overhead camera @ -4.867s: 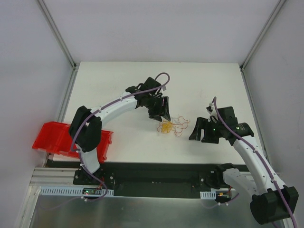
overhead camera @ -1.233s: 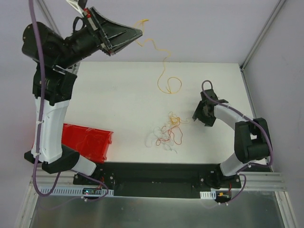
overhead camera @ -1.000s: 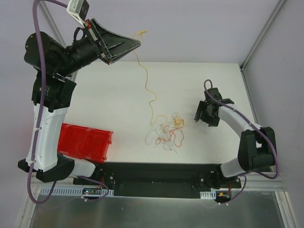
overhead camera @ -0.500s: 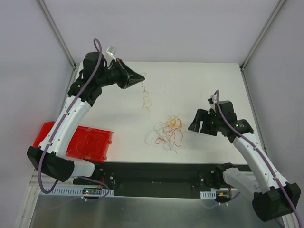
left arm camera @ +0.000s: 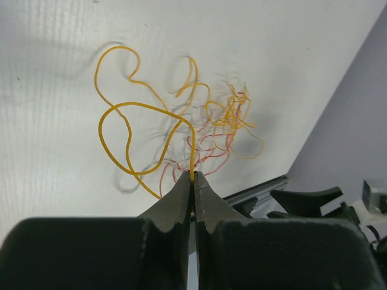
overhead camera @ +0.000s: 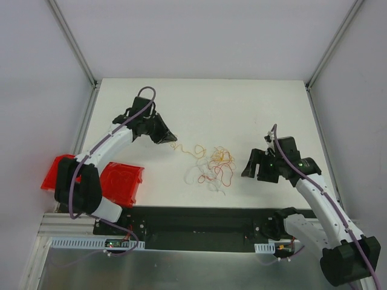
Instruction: Untangle the cables
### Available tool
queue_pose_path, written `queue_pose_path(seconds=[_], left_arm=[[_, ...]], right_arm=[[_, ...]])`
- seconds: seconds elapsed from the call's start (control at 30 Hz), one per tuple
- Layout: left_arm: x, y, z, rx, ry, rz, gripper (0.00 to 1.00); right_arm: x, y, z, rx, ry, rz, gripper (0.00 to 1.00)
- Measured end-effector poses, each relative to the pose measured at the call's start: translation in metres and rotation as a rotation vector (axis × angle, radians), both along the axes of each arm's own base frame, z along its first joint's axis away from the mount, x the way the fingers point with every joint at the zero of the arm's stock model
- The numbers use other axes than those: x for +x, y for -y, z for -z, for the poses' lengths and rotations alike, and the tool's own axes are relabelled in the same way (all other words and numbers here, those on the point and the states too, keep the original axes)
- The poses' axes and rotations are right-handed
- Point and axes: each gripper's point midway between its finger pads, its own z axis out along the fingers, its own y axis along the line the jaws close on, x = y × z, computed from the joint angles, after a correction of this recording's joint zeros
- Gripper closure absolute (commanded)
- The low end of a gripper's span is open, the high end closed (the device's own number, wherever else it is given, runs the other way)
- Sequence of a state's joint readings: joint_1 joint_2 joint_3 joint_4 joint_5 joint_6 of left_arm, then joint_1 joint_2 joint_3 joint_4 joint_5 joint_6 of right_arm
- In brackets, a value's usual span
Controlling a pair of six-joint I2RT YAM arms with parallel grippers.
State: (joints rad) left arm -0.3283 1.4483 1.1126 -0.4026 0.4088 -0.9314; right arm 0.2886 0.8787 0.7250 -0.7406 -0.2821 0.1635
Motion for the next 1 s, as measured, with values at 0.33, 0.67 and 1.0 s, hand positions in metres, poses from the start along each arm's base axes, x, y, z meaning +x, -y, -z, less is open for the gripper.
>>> queue_pose_path(seconds=[0.33, 0.67, 1.0], left_arm=[[0.017, 0.041, 0.067, 0.158, -0.101, 0.21, 0.85], [0.013, 0.07, 0.097, 0.279, -0.147, 0.333, 0.41], [-0.007, 0.053, 0.106, 0.408, -0.161, 0.361, 0.22]], right_arm=[[0.001, 0.005, 0.009, -0.015, -0.039, -0.021, 0.22], [0.0, 0.008, 0.01, -0.012, -0.047, -0.031, 0.22], [0.0, 0.006, 0.009, 0.0, -0.042, -0.039, 0.22]])
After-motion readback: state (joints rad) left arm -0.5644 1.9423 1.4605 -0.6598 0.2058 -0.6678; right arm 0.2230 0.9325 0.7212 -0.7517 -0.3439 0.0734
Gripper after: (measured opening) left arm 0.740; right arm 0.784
